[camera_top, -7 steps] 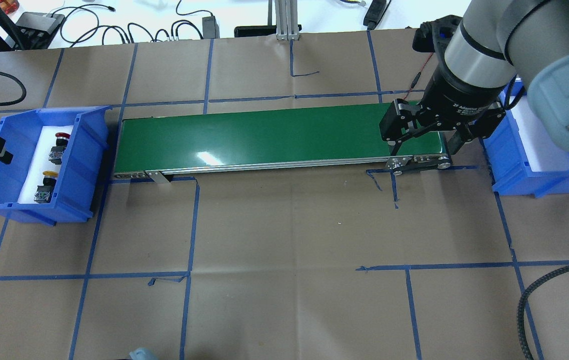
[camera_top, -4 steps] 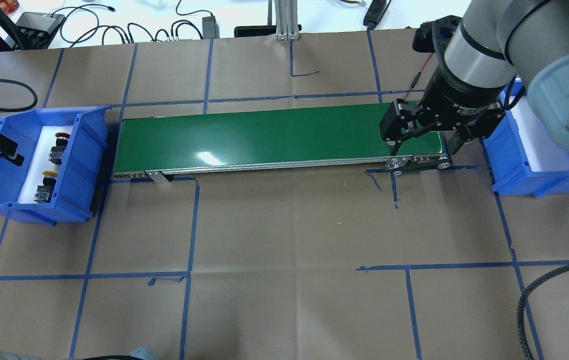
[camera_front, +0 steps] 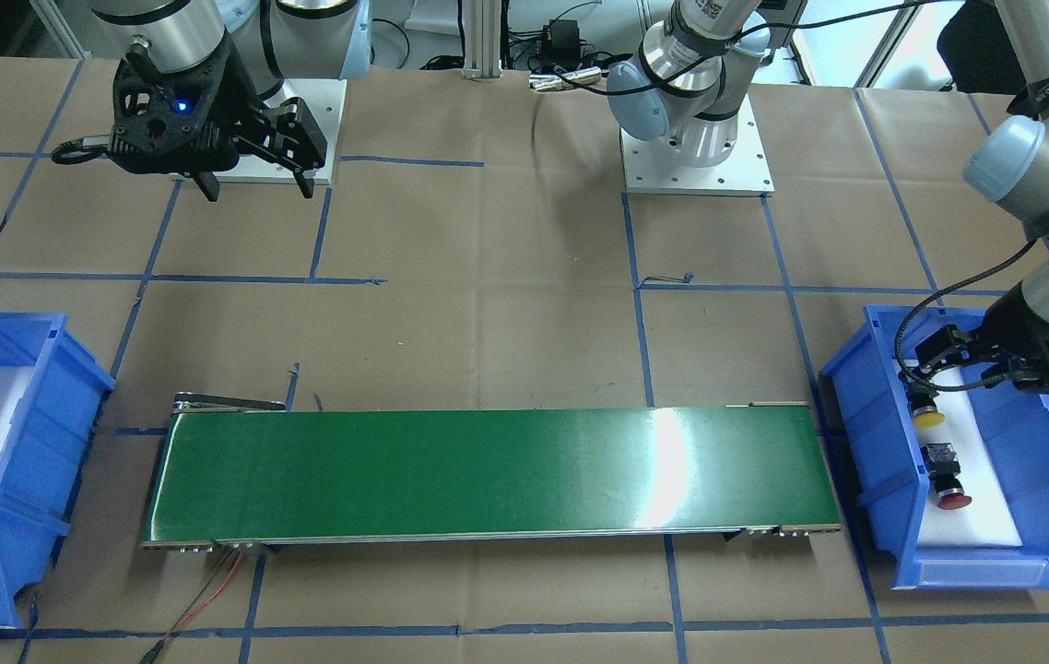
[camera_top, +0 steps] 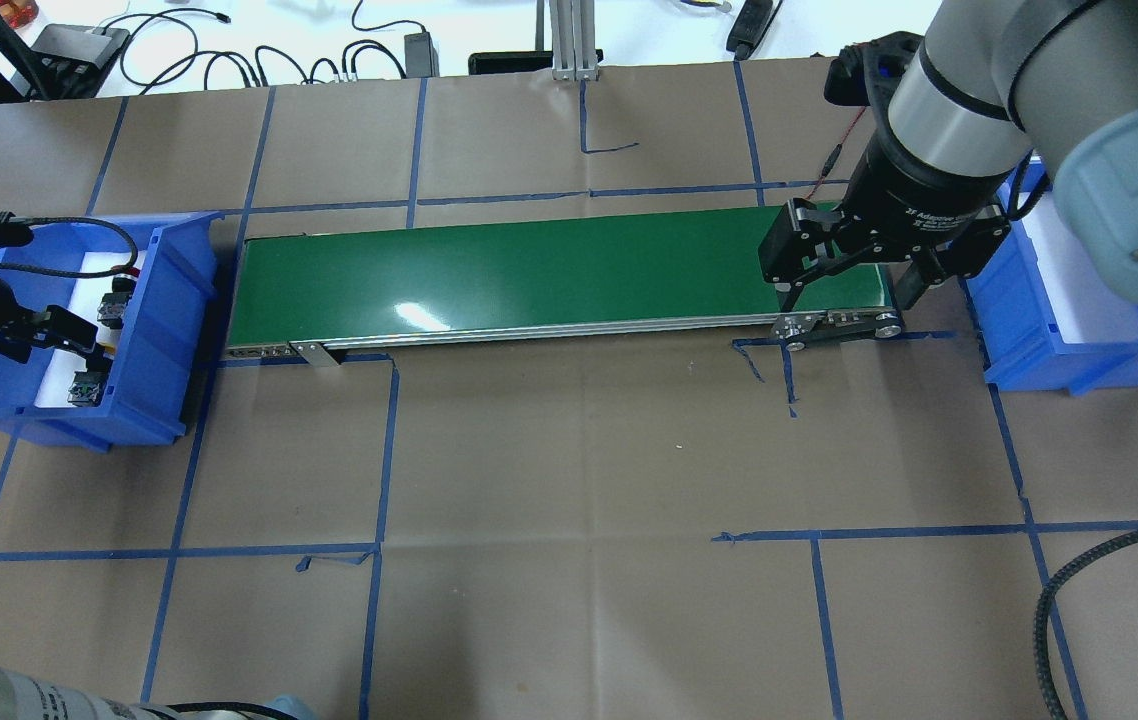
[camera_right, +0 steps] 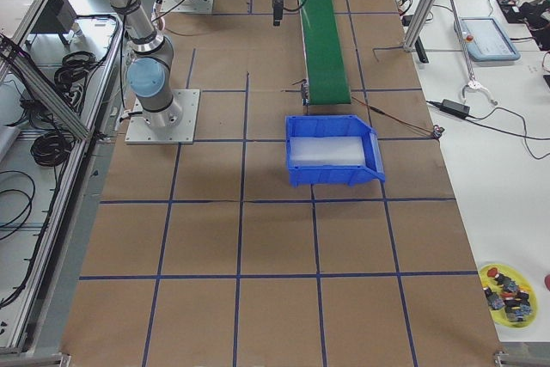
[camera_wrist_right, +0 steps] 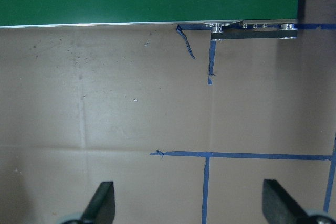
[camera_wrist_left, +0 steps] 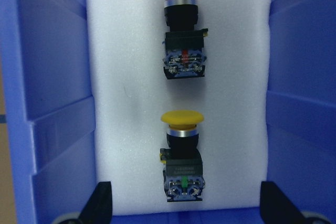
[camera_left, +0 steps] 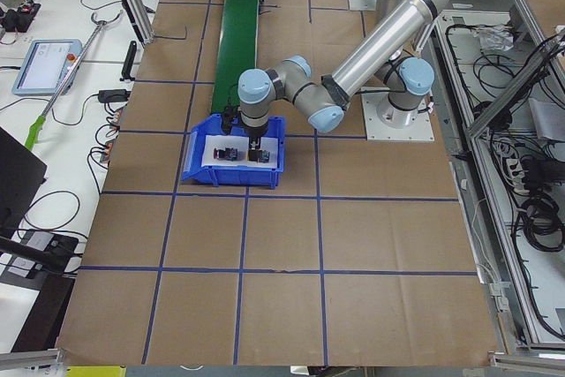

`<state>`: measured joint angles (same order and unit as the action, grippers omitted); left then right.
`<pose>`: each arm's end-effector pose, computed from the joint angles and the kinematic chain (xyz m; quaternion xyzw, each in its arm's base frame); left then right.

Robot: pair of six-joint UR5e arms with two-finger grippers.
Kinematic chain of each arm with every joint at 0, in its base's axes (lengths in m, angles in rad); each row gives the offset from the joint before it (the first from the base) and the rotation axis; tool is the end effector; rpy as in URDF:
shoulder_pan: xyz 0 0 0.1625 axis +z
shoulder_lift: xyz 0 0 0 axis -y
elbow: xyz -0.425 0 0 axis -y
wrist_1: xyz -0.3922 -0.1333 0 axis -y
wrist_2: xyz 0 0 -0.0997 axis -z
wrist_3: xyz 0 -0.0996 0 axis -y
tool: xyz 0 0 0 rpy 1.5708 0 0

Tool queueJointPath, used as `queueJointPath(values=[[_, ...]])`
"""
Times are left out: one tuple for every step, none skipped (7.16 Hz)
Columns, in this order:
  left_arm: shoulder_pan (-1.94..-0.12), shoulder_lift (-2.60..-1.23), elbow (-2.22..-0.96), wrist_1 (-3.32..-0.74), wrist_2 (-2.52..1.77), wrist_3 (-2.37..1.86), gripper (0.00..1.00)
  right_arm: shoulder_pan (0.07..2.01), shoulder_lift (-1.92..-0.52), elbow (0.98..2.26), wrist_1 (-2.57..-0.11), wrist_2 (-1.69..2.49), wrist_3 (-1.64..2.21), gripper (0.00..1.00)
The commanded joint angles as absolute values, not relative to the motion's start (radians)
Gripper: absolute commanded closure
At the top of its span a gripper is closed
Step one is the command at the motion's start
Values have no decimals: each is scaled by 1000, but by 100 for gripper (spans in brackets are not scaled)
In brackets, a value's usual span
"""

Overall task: Transport two buttons from left to right
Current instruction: 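Lower the left gripper into the bin and grasp the yellow button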

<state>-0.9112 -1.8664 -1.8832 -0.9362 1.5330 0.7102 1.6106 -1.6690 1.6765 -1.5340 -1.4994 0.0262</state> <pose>0.2275 -0.5171 0.2482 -0.0255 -0.9994 0.0222 0.0062 0.1580 -0.4398 0.4788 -0.0060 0.9991 0.0233 0.0349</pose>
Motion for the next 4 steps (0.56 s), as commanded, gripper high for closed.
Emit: queueJointPath(values=[[-911,-1919,-1931,-833,1531,710,1,1611,-1669,1677,-1534,-1499,26,0],[-913,-1933,-1931,-828,1532,712,1,1609,-1669,1677,-1534,-1499,26,0],[-913,-1928,-1931,-827,1531,710,2,1611,-1669,1677,-1534,-1499,26,0],[-913,-1927,-1931,-828,1531,710,15,1609,-1669,1677,-1534,-1499,26,0]])
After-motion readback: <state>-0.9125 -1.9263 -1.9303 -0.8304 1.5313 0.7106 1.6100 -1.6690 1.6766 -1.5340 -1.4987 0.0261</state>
